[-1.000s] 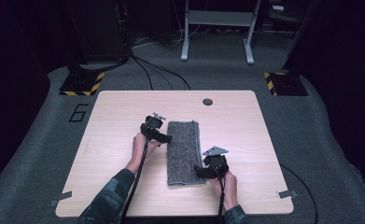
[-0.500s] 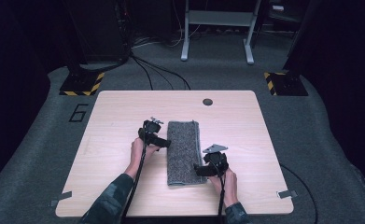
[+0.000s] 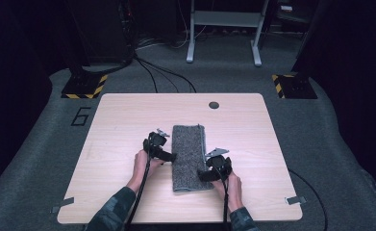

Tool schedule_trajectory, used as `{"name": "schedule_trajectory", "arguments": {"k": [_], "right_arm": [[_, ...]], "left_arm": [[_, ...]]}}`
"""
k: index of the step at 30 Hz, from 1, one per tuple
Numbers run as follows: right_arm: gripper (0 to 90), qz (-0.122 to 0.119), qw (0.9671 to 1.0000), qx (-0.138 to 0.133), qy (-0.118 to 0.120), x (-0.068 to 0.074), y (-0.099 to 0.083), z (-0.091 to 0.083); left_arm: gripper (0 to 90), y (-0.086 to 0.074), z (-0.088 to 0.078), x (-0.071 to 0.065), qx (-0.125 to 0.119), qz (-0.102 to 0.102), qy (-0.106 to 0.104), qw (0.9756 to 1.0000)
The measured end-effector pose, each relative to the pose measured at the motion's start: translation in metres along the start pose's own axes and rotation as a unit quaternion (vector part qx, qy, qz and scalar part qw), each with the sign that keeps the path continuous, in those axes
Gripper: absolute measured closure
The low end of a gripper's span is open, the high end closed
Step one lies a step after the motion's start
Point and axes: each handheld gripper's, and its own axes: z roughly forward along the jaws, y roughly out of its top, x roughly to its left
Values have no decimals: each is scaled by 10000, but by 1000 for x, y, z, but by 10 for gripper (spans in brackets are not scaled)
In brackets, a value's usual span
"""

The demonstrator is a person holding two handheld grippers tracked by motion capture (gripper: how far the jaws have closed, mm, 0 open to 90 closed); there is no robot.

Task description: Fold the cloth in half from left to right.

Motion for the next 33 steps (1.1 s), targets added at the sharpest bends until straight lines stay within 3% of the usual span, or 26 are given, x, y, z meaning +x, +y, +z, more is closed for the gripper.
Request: {"name": "schedule_trajectory", "arguments": {"k": [3,5,6,9,12,14,17,21,25,28,30,33], "right_arm": [[157,23,9998,-173,-118,-5,-2,-8],[157,136,9997,-123,-136,-9,-6,-8],[157,129,9997,-63,-183,-10,-8,-5],[159,116,9997,-46,-201,-7,-11,-6],[157,119,9995,-179,-241,-8,-13,-12],[158,132,9995,-159,-221,-9,-14,-12],[162,157,9996,-118,-181,-7,-19,-10],[163,110,9997,-158,-155,-2,-23,-12],[160,66,9995,-280,-109,-2,-21,-19],[160,94,9996,-227,-120,-6,-18,-18],[160,62,9997,-149,-172,-7,-17,-14],[162,58,9997,-141,-193,-7,-22,-12]], "left_arm": [[57,-5,-8,-9,-89,128,-27,9999],[60,-10,-4,-14,27,251,-32,9997],[61,-13,1,-18,189,405,48,9990],[60,-17,-1,-17,40,309,10,9995],[60,-21,-13,-17,-182,233,-108,9995],[63,-25,-17,-22,-182,322,-195,9991],[64,-34,-14,-35,20,589,-128,9982],[64,-43,-19,-37,-68,567,-170,9982],[69,-55,-38,-45,-417,510,-503,9966],[73,-64,-39,-55,-321,671,-585,9955],[73,-73,-33,-62,-175,818,-516,9952],[68,-77,-36,-63,-240,818,-479,9952]]}}
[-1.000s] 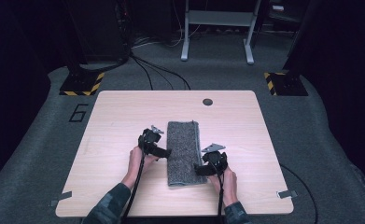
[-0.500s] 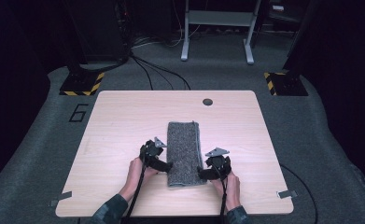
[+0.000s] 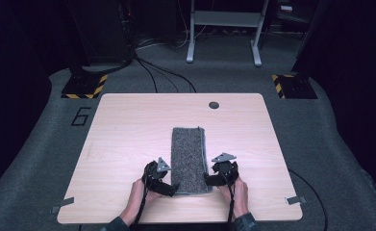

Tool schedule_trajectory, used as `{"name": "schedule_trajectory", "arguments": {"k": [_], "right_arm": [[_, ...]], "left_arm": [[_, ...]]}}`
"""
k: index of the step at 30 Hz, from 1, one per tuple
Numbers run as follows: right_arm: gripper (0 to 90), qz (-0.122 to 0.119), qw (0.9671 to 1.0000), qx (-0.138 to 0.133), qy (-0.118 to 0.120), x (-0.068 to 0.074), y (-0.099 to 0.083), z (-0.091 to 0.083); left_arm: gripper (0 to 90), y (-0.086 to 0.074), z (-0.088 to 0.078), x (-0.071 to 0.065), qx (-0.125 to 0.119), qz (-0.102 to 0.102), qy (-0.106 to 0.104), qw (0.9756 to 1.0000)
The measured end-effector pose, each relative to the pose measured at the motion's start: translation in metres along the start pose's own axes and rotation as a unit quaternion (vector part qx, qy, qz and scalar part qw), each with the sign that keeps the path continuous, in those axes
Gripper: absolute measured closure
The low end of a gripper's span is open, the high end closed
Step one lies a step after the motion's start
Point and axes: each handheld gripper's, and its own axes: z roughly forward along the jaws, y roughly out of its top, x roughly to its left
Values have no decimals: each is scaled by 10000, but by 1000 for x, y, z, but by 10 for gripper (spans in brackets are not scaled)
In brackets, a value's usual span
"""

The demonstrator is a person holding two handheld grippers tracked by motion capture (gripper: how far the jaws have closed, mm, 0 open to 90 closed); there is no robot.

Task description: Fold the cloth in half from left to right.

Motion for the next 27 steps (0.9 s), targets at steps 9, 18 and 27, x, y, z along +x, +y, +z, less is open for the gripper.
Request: {"name": "schedule_trajectory", "arguments": {"k": [9,18,27], "right_arm": [[163,-62,10000,4,41,7,-10,-8],[152,-55,9992,-113,373,8,-20,-18],[144,17,9980,-278,559,-12,4,-20]], "left_arm": [[66,-11,-10,-14,-59,230,200,9995],[47,-18,-25,-13,-220,64,64,9997],[0,-1,-23,27,-357,-432,76,9984]]}}
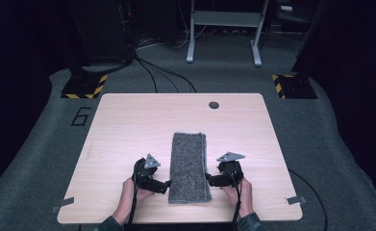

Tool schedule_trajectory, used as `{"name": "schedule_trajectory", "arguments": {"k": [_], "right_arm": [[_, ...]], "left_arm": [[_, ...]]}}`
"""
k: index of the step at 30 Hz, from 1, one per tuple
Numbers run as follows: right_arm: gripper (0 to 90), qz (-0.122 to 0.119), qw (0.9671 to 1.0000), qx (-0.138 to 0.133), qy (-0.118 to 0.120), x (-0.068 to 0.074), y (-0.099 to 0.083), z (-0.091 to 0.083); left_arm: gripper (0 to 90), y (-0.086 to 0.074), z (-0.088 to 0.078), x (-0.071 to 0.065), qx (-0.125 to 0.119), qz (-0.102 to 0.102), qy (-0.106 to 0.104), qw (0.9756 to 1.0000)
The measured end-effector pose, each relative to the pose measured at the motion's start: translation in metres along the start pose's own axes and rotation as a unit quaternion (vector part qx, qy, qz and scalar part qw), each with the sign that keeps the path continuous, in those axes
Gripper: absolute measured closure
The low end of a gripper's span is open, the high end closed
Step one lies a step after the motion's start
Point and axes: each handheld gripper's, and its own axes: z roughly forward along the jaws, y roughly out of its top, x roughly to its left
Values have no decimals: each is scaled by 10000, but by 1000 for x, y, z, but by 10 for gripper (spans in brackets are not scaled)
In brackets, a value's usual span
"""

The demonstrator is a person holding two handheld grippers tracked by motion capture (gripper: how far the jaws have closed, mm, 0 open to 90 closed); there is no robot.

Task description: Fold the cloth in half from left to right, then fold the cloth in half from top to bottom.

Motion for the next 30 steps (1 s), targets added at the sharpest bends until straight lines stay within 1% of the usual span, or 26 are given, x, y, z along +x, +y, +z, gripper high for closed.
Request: {"name": "schedule_trajectory", "arguments": {"k": [1,3,4,5,6,7,8,9,10,12,13,15,16,17,19,20,21,22,23,24,25,26,27,28,29,30], "right_arm": [[144,44,10000,25,22,-1,3,1],[144,-1,10000,39,55,-6,9,4],[145,89,9999,47,63,-6,13,6],[144,87,9999,60,74,-7,15,8],[145,10,9999,70,88,-10,19,10],[145,44,9999,78,99,-11,20,11],[145,-3,9999,95,122,-13,24,13],[145,52,9998,105,128,-13,26,15],[145,-34,9999,103,124,-14,29,16],[146,42,9998,119,160,-15,33,21],[146,-11,9998,134,169,-17,36,23],[146,79,9996,159,206,-18,40,29],[146,36,9996,192,222,-19,42,31],[146,72,9996,178,221,-20,44,33],[147,76,9995,203,248,-22,50,38],[147,17,9995,195,234,-24,52,41],[146,128,9993,215,283,-25,55,43],[146,153,9992,230,300,-27,57,46],[147,163,9991,241,298,-28,59,48],[147,138,9993,246,248,-30,60,50],[146,161,9990,296,279,-32,62,54],[146,293,9986,291,335,-34,64,57],[146,275,9987,264,344,-35,65,59],[148,326,9985,302,333,-36,67,62],[153,322,9987,290,263,-36,69,65],[159,234,9989,312,247,-37,70,67]], "left_arm": [[0,2,1,5,-14,-110,-73,9999],[0,6,5,15,21,-198,-69,9998],[0,7,7,18,-20,-266,-90,9996],[0,9,10,24,-24,-353,-72,9993],[0,11,12,26,-16,-377,-38,9993],[0,13,13,31,3,-345,-43,9994],[0,15,15,34,19,-354,-42,9994],[0,17,16,37,2,-385,-49,9992],[0,19,17,38,-30,-396,-39,9992],[0,25,21,42,-31,-428,-8,9991],[0,28,22,44,-24,-379,-16,9993],[0,34,26,47,-35,-391,26,9992],[0,36,28,48,-17,-411,13,9992],[0,40,32,51,-43,-496,-13,9988],[0,45,37,55,7,-454,68,9989],[0,48,39,58,-11,-529,40,9986],[0,50,42,60,-2,-528,87,9986],[0,52,44,62,34,-537,89,9985],[0,54,47,64,10,-612,71,9981],[0,56,49,68,40,-601,100,9981],[0,59,53,70,38,-686,105,9976],[0,60,54,73,62,-684,62,9976],[0,62,57,75,94,-751,32,9971],[1,63,61,77,94,-820,20,9966],[2,65,63,78,83,-785,17,9969],[4,66,66,80,83,-816,-14,9966]]}}
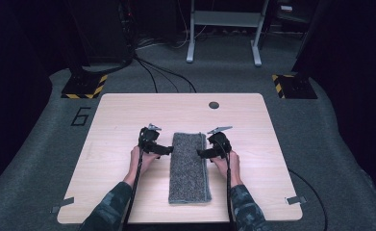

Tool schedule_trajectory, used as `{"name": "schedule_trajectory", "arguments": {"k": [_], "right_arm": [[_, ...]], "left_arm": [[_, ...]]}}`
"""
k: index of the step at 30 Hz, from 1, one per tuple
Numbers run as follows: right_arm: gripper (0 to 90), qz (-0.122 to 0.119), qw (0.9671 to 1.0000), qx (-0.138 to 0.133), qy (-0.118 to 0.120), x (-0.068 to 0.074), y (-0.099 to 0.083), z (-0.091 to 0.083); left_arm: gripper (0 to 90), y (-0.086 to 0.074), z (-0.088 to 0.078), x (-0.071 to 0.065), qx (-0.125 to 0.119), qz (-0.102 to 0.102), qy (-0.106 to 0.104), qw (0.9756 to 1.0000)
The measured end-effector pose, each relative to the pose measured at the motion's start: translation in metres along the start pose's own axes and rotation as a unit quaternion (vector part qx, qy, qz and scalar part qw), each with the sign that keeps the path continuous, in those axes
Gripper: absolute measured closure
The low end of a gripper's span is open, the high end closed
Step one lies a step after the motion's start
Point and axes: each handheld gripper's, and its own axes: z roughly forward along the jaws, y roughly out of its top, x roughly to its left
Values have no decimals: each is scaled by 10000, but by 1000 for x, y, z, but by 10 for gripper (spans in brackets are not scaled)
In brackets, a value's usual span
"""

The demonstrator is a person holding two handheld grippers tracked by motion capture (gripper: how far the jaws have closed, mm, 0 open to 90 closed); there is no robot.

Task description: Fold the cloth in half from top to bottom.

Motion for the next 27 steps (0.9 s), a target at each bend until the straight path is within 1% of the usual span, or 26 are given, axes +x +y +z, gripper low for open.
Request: {"name": "schedule_trajectory", "arguments": {"k": [1,2,3,4,5,6,8,9,11,12,13,14,15,16,17,18,19,20,21,22,23,24,25,26,27], "right_arm": [[163,65,10000,37,20,-1,2,3],[167,134,9999,53,62,-4,3,6],[175,164,9998,46,72,-6,5,7],[191,256,9997,33,53,-8,7,8],[200,249,9997,-30,-2,-10,8,9],[206,314,9995,13,39,-13,11,11],[239,350,9994,-12,-8,-19,15,14],[253,315,9995,-30,-91,-20,17,15],[274,409,9992,29,-38,-25,23,18],[297,427,9990,-6,-105,-27,26,20],[308,399,9991,10,-125,-28,28,21],[318,444,9990,1,-73,-31,30,23],[340,516,9987,7,-23,-32,33,25],[366,469,9988,-26,-119,-33,34,27],[370,453,9988,-10,-162,-33,34,30],[376,470,9988,107,-71,-34,35,34],[389,492,9987,146,-67,-34,36,36],[415,524,9985,116,-102,-35,37,37],[445,383,9992,37,-61,-36,37,37],[489,392,9992,55,-59,-36,39,37],[513,371,9993,50,-67,-36,39,38],[537,372,9992,80,-96,-36,40,39],[562,350,9993,127,-90,-36,40,40],[587,446,9989,166,-34,-35,40,41],[621,374,9990,206,-112,-35,40,42]], "left_arm": [[7,2,3,1,9,-70,13,10000],[10,4,5,2,38,-78,-33,10000],[18,5,7,3,22,-81,27,10000],[35,7,10,4,41,-70,16,10000],[41,9,13,5,67,-111,3,9999],[43,11,15,6,59,-149,17,9999],[66,15,19,8,97,-114,55,9999],[72,17,21,8,113,-152,72,9998],[89,22,25,9,129,-168,83,9997],[102,24,26,9,126,-152,79,9998],[112,27,27,9,112,-114,121,9998],[134,29,29,9,87,-142,123,9998],[150,31,31,10,97,-98,109,9998],[155,32,32,10,99,-164,92,9998],[161,34,33,11,61,-160,70,9998],[197,35,34,11,92,-157,80,9998],[220,36,36,10,78,-124,129,9998],[235,38,38,10,88,-93,70,9999],[277,39,39,10,117,-52,88,9999],[317,39,39,9,101,-28,127,9999],[346,40,40,9,90,7,101,9999],[375,40,40,8,103,35,93,9999],[407,40,40,7,108,81,148,9998],[443,41,40,6,137,130,152,9997],[472,41,40,5,151,166,131,9997]]}}
